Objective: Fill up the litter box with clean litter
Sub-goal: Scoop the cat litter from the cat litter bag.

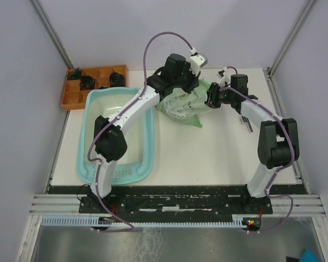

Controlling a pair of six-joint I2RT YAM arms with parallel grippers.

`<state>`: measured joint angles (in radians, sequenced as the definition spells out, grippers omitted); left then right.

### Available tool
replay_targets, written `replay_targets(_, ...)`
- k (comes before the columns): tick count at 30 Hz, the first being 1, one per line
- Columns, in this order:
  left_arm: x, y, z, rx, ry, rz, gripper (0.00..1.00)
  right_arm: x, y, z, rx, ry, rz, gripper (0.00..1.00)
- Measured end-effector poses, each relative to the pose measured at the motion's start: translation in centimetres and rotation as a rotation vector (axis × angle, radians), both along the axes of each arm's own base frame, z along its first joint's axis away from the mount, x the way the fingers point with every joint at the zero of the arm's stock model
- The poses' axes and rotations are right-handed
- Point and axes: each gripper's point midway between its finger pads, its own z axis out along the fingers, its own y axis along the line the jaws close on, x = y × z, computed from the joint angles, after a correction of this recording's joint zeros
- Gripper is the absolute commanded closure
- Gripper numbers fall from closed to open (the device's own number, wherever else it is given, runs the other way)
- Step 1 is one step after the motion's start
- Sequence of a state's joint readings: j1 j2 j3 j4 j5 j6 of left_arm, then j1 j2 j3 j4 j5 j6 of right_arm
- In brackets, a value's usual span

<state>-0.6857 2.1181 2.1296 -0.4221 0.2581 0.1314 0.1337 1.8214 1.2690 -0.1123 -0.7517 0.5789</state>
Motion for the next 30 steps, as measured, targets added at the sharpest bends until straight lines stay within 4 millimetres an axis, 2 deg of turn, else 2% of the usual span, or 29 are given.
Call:
replay_targets(9, -0.6, -1.3, -1.2, -0.006, -0.024, -0.007, 0.97, 0.2, -0.6, 0.3, 0.128, -0.003, -0.003, 0.98)
replay_targets(19, -1.0, -1.2, 0.0, -0.017, -0.056, -0.002, 0.97, -0.8, -1.4, 0.8, 0.075, 0.031, 0.017, 0.98)
replay_targets(30, -3.1, -1.1, 1.2, -0.035, -0.060, -0.043, 0.97, -2.9, -3.3, 1.4, 0.032, 0.144, 0.003, 0.98)
